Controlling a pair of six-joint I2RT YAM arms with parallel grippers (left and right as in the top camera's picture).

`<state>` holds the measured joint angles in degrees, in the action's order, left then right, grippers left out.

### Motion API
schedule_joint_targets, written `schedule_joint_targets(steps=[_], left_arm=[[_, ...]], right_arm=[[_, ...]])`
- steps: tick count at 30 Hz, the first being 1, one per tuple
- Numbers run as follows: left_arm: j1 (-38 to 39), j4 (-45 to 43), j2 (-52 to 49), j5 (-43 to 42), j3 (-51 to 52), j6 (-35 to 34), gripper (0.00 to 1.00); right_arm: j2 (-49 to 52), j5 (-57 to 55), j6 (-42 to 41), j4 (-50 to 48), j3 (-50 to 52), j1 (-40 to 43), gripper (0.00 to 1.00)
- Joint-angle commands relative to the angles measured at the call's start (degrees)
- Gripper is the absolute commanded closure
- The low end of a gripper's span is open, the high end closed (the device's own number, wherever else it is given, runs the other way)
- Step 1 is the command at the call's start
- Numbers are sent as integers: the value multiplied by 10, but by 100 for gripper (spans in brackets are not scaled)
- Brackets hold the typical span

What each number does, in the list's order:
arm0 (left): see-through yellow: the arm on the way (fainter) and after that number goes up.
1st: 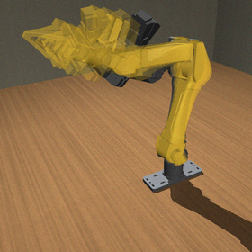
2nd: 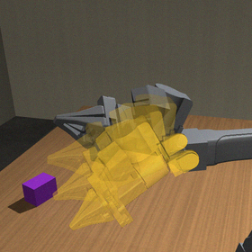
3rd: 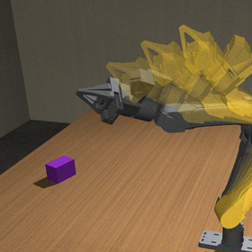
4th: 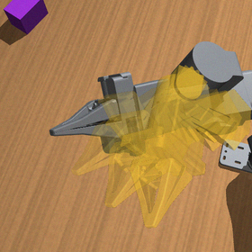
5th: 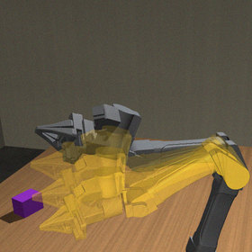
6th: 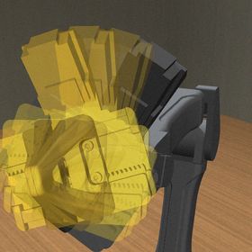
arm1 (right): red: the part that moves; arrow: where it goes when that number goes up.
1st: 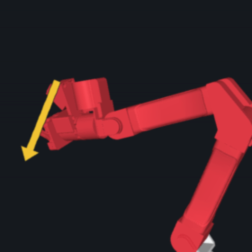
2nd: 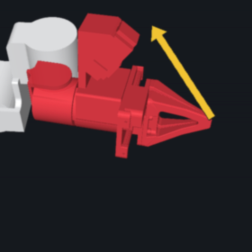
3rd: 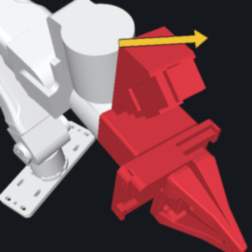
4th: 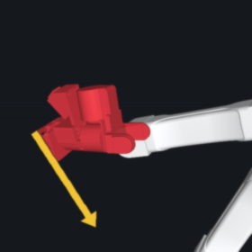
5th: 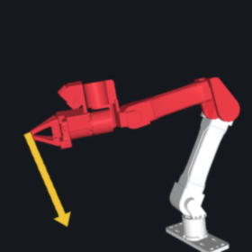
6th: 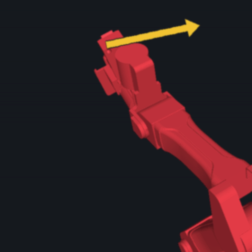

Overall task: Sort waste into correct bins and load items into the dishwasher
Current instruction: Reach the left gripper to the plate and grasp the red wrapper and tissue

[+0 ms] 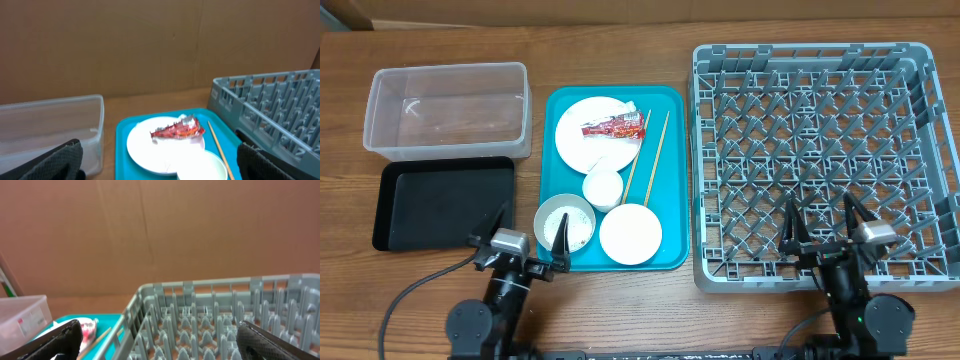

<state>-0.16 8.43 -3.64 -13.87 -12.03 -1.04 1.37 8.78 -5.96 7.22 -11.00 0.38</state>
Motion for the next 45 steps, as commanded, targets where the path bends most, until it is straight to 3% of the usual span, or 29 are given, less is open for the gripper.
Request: schedule_joint_targets(steps=[1, 5, 11, 17, 20, 23, 27, 30, 33, 38, 45], left_arm=[[-6, 9, -66, -7, -64, 28, 0], [-5, 51, -223, -28, -180, 29, 0], [-5, 175, -416, -112, -381, 109, 0], [21, 397, -677, -108, -674, 175, 0], [47, 520, -835, -78, -827, 210, 0], [69, 577, -961, -78, -927, 227, 0], [86, 547, -1052, -64, -962, 229, 0], [97, 523, -1111, -56, -961, 301, 0], [104, 500, -1156, 6, -961, 338, 0], [104, 457, -1226, 83, -961, 344, 0], [115, 456, -1307, 80, -961, 349, 2]], right_arm=[[27, 3, 0, 9, -58, 3, 0], [135, 4, 5, 53, -150, 3, 0], [299, 10, 20, 137, -281, 3, 0], [521, 26, 19, 324, -506, 3, 0], [583, 81, 13, 332, -549, 3, 0], [623, 94, 13, 325, -549, 3, 0], [665, 127, 13, 329, -549, 3, 0], [690, 128, 13, 336, -549, 3, 0], [710, 128, 13, 336, -549, 3, 0], [716, 128, 13, 336, -548, 3, 0], [716, 127, 15, 334, -548, 3, 0]])
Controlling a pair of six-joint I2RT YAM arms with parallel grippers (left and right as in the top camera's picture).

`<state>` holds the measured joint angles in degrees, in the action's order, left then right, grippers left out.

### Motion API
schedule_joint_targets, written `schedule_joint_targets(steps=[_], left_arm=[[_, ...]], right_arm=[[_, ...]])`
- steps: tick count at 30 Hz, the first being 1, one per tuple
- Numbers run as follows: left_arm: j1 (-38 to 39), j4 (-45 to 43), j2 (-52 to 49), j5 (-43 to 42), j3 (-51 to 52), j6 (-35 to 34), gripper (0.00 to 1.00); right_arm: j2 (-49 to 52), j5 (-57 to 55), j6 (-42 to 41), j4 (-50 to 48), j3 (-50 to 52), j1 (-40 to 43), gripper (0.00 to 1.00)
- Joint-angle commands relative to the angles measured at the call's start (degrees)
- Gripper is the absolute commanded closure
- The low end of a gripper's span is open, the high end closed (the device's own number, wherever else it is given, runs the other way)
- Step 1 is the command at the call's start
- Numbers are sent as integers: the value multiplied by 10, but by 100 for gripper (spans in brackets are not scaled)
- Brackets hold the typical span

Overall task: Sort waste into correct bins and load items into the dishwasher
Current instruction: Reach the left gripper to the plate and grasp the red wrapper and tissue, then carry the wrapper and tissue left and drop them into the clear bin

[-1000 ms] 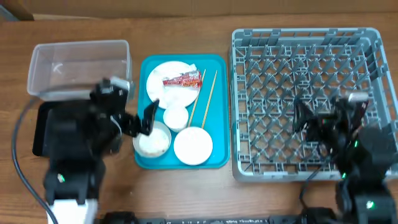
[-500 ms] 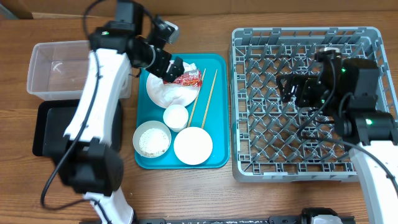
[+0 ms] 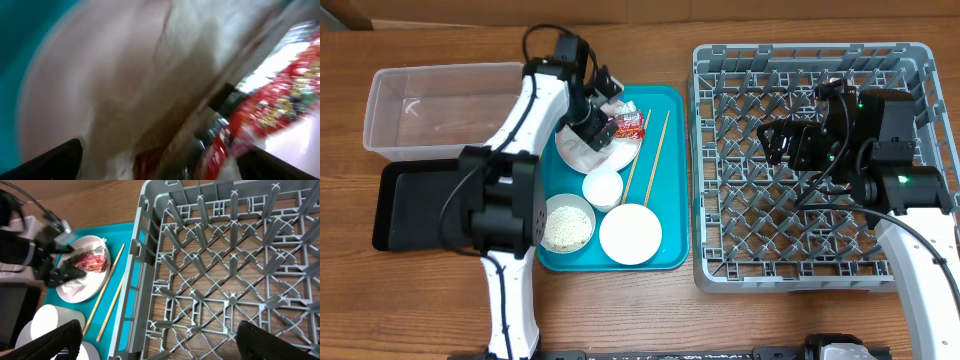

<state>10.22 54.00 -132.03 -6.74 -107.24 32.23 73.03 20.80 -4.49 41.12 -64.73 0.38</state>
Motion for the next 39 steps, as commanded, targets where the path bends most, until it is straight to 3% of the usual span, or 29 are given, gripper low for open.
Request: schedule_joint_targets(steps=[1, 2, 3, 4, 5, 6, 7, 12, 15, 18, 20, 22, 24, 26, 27, 28, 29, 30, 32, 34, 37, 39], left_arm=[[14, 2, -27, 10, -9, 17, 4], [18, 2, -32, 10, -9, 17, 11], [21, 2, -33, 10, -9, 17, 34], [22, 2, -33, 12, -9, 17, 70], [22, 2, -33, 13, -9, 16, 88], [22, 2, -33, 14, -9, 15, 96], [22, 2, -33, 17, -9, 9, 96], [20, 76, -22, 37, -93, -61, 96], [-16, 252, 3, 37, -321, -192, 96], [-67, 308, 28, 38, -376, -269, 96], [-124, 327, 39, 62, -378, -373, 96], [-182, 336, 39, 117, -364, -527, 96], [-266, 322, 38, 125, -298, -723, 96], [-292, 285, 36, 116, -241, -777, 96], [-301, 246, 34, 112, -198, -784, 96], [-304, 192, 32, 110, -144, -786, 68], [-304, 168, 32, 112, -120, -785, 20], [-304, 142, 32, 107, -114, -765, 0], [-304, 99, 34, 33, -144, -666, 0], [-304, 115, 35, -29, -205, -608, 0], [-301, 229, 44, -164, -383, -469, 7], [-293, 288, 55, -171, -442, -439, 7]], right_arm=[[-1, 7, 0, -5, -11, 3, 0], [-1, 7, 1, -5, -11, 3, 0], [-1, 0, 0, -5, -11, 3, 0], [-1, -4, 0, -5, -11, 3, 0], [-1, -6, 0, -6, -11, 3, 0], [-1, -6, 0, -7, -11, 3, 0], [-1, -6, 0, -7, -11, 3, 0], [-1, -6, 0, -14, -11, 3, 0], [-1, -6, 0, -14, -11, 3, 0], [-1, -5, 0, -14, -11, 3, 0], [-1, -5, 0, -14, -11, 3, 0], [-1, -5, 0, -13, -11, 3, 0], [-1, -5, 0, -14, -11, 3, 0], [-1, -5, 0, -12, -11, 3, 0], [-1, -5, -1, -11, -11, 3, 0], [-1, -5, -2, -11, -11, 3, 0], [-1, -5, -2, -11, -11, 3, 0], [-1, -5, -2, -11, -11, 3, 0], [-1, -5, -2, -11, -11, 3, 0], [-1, -5, -2, -11, -11, 3, 0], [-1, -5, -2, -11, -11, 3, 0], [-1, -5, -2, -11, -11, 3, 0]])
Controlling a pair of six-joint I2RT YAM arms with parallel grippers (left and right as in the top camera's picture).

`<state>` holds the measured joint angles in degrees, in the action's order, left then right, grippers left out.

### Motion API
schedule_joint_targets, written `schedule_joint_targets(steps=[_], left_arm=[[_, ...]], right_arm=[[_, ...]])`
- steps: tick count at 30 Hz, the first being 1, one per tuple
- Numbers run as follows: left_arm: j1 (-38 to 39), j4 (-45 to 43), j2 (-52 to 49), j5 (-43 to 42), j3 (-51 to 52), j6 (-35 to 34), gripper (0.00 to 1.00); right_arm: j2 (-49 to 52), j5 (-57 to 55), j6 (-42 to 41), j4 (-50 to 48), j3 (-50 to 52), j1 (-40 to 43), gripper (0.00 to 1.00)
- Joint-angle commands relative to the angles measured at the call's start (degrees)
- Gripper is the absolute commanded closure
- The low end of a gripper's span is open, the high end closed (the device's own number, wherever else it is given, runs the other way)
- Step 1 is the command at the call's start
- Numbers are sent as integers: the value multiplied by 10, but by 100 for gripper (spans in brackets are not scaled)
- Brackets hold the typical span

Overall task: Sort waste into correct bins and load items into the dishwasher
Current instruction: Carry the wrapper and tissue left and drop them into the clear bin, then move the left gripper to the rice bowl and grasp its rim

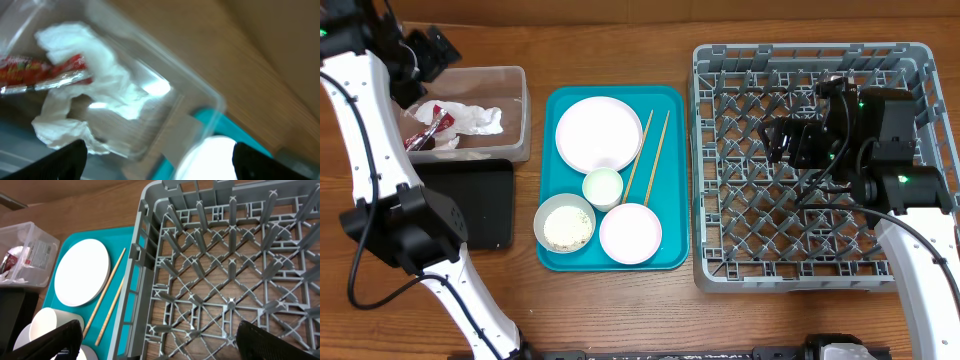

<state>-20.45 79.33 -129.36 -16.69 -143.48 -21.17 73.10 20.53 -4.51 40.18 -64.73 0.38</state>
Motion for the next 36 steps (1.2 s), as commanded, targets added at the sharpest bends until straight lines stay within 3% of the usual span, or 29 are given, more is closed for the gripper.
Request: schedule_joint_targets(steps=[1, 4, 5, 8, 10, 15, 17, 21, 25, 29, 34, 36], left_arm=[[23, 81, 40, -71, -113, 121, 7], [46, 175, 79, -69, -134, 188, 7], [52, 175, 92, -67, -123, 195, 12], [77, 175, 140, -67, -68, 195, 12], [125, 175, 228, -22, 58, 202, 12], [218, 172, 334, 2, 260, 227, 12], [276, 143, 333, 2, 338, 258, 11], [359, -21, 310, 30, 523, 262, 16], [367, -54, 266, 82, 544, 245, 26], [366, -73, 231, 159, 544, 166, 33], [366, -68, 230, 141, 544, 134, 46], [364, -45, 232, 143, 543, 72, 49]], right_arm=[[-2, -3, -2, -2, -11, 3, 0], [-2, -2, -2, -2, -11, 3, 0], [-2, -2, -2, -2, -11, 3, 0], [-2, -2, -2, 1, -11, 3, 0], [-2, -3, -2, 5, -11, 3, 0], [-2, -3, -2, 4, -11, 3, 0], [-2, -2, -2, 5, -11, 3, 0], [-2, 2, -2, 7, -11, 3, 0], [-2, 2, -2, 7, -11, 3, 0], [-2, 2, -2, 9, -11, 3, 0], [-2, 2, -2, 9, -11, 3, 0], [-2, 1, -2, 9, -11, 3, 0]])
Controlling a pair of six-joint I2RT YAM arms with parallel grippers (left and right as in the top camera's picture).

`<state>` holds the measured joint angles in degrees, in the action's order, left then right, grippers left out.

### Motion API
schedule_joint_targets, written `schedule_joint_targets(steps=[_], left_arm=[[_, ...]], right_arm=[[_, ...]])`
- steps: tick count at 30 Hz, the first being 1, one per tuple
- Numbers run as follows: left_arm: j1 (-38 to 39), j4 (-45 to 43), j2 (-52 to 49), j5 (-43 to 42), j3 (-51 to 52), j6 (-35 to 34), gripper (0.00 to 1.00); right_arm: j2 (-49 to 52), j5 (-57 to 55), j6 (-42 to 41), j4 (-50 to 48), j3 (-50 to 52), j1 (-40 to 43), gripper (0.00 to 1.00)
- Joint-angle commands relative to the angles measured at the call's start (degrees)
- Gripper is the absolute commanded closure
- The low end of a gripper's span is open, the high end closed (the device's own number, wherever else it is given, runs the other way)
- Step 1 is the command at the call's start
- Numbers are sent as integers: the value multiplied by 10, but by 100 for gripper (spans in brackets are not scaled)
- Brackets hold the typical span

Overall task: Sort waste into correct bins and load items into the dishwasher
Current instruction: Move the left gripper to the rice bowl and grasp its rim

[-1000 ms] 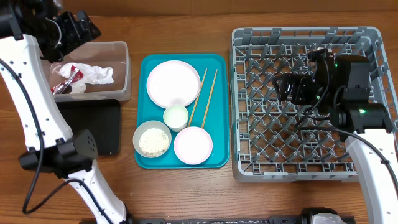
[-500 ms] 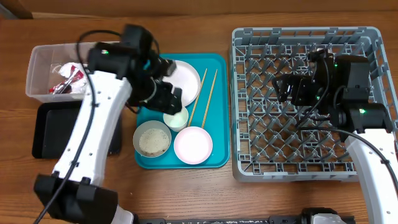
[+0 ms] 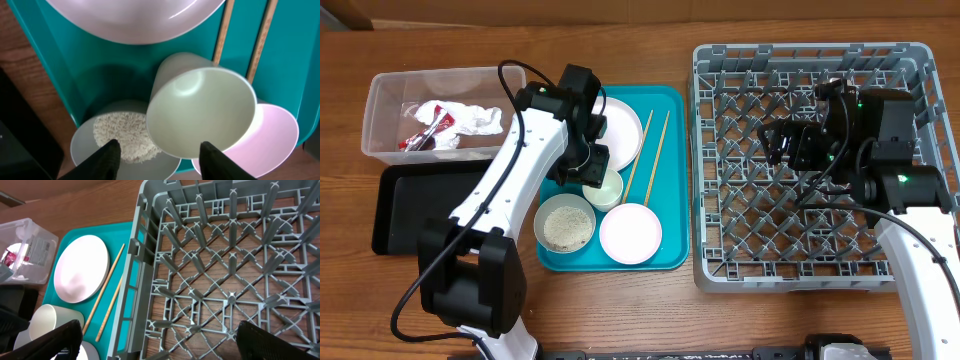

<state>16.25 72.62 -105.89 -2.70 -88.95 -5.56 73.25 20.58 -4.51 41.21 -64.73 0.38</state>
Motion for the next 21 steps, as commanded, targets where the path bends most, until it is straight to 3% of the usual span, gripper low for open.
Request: schedule_joint_targets(steps=[1, 9, 14, 21], left_arm=[[-3, 36, 0, 3, -2, -100, 51], [12, 87, 85, -9, 24, -114, 51], [12, -20, 177, -47, 177, -133, 52], [41, -136, 190, -43, 303, -90, 55]], right_arm=[[-3, 1, -2, -2, -11, 3, 0], [-3, 1, -1, -2, -11, 3, 0], [-2, 1, -1, -7, -11, 3, 0], [2, 1, -1, -8, -11, 3, 0]])
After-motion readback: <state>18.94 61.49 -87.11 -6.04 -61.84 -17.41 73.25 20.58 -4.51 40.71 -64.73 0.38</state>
